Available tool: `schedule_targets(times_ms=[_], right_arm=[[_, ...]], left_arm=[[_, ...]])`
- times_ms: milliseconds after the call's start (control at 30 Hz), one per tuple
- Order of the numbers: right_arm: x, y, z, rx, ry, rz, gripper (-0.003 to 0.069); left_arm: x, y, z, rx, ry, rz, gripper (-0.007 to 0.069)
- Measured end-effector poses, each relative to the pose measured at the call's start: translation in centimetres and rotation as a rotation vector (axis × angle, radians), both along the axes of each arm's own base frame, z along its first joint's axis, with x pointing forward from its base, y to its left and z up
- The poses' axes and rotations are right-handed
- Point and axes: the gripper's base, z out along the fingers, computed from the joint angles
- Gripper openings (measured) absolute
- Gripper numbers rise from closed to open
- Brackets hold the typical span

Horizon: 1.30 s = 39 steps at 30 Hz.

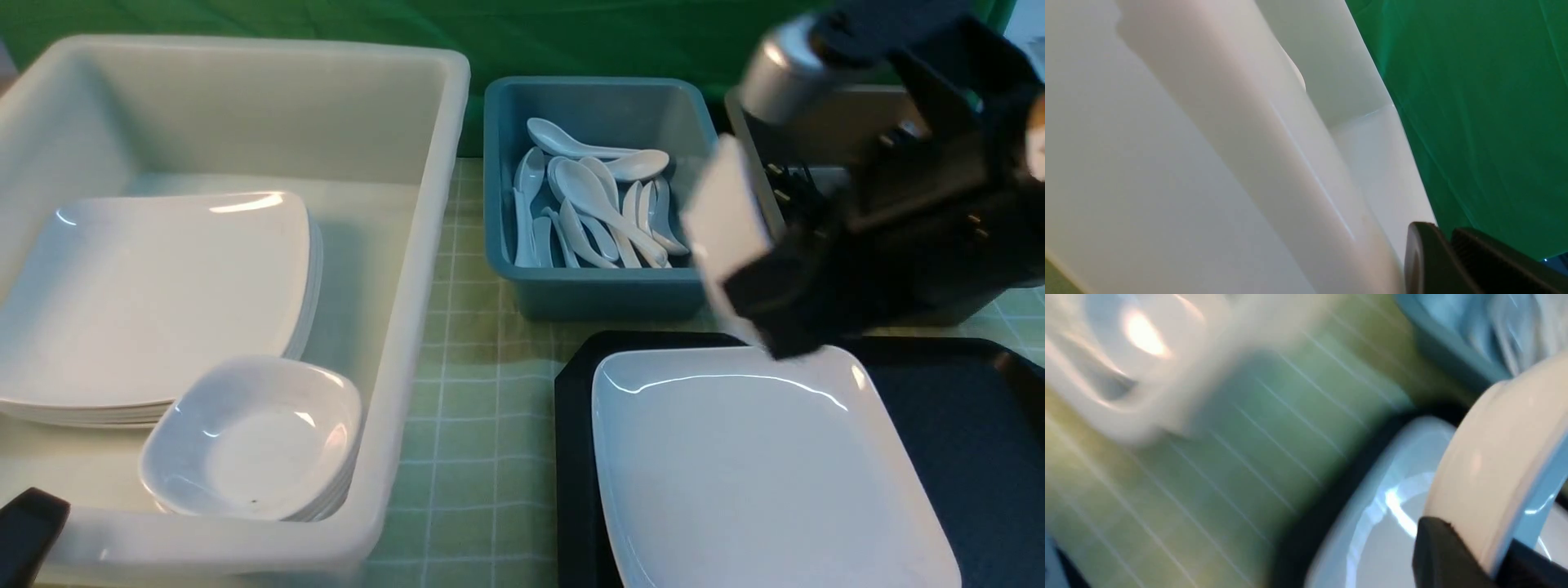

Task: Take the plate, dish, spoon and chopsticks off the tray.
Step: Use the right arm to put the small plate into the large storage box on the left

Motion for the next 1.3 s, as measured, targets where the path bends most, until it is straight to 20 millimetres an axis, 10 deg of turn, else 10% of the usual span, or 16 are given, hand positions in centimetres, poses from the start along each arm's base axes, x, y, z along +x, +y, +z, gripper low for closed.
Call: schedule_targets(times_ms=[300, 500, 867, 1133, 1300], right_arm=[[0.5, 15.9, -3.9, -0.087, -0.071, 0.395, 0.0027], [1.2, 21.2, -7.3, -0.168, -0.154, 0.529, 0.0027], [1.4, 23.3, -11.4, -0.27, -0.135, 0.62, 0.0052], [0.9, 23.3, -10.8, -0.295, -0.131, 0.637, 0.034], [0.5, 23.2, -8.7, -0.295, -0.133, 0.647, 0.0377]], left_arm=[[0.0, 0.1, 0.2, 0.005, -0.02, 0.014, 0.009], [0.0, 0.2, 0.3, 0.005, -0.036, 0.025, 0.0096], [0.0, 0.2, 0.3, 0.005, -0.037, 0.027, 0.0104], [0.0, 0.2, 0.3, 0.005, -0.037, 0.027, 0.0118], [0.0, 0.2, 0.3, 0.005, -0.037, 0.027, 0.0121]])
